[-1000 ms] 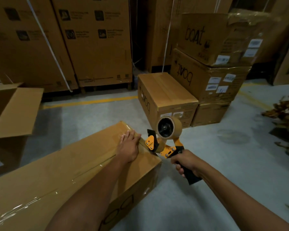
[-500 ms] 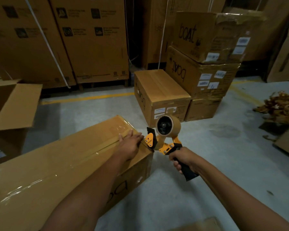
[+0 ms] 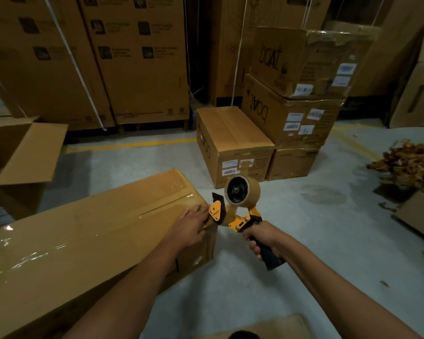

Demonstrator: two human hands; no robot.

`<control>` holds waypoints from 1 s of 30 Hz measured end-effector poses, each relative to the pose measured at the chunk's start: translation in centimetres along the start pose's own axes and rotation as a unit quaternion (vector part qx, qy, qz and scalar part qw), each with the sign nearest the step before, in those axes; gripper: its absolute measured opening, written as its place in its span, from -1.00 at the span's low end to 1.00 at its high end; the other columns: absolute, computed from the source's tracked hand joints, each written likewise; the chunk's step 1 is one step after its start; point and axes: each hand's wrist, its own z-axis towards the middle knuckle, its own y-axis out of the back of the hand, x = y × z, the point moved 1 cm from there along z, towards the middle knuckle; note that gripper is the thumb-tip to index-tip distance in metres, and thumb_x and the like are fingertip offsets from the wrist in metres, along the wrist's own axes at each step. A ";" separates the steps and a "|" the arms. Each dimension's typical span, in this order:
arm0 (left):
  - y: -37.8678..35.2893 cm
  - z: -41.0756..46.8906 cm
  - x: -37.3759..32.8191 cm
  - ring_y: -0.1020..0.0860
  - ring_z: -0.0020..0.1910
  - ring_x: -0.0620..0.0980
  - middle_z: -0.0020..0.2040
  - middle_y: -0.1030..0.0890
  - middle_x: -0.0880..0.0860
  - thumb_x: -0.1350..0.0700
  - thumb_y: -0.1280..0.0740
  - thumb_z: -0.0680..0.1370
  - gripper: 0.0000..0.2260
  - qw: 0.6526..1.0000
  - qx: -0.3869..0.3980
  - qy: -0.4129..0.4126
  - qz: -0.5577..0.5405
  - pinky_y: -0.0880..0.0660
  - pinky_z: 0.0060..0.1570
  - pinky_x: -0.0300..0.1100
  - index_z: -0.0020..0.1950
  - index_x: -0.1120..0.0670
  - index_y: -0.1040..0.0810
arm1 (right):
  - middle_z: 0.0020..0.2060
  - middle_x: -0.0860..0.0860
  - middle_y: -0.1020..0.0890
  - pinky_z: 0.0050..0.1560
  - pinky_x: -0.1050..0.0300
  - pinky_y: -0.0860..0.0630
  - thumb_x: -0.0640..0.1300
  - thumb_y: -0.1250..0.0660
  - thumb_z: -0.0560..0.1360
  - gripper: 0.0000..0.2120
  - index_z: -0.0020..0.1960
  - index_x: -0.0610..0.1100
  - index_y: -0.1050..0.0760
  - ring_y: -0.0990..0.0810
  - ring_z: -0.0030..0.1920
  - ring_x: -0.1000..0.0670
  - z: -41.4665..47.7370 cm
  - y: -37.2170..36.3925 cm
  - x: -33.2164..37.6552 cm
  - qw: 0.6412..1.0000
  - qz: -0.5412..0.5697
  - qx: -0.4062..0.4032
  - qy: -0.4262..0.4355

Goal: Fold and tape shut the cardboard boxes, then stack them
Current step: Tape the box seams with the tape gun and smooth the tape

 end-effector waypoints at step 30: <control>-0.1 0.0 -0.9 -0.01 0.61 0.02 0.63 -0.08 -0.11 0.03 -0.28 0.60 -0.45 1.000 -0.009 0.018 0.008 0.02 0.56 0.11 0.59 -0.05 -0.24 | -0.34 -0.16 -0.52 -0.41 0.14 -0.45 -0.29 -0.30 0.50 -0.96 -0.07 -0.25 -0.51 -0.46 -0.43 -0.06 -1.6 -0.2 1.5 0.961 -0.260 -0.088 0.019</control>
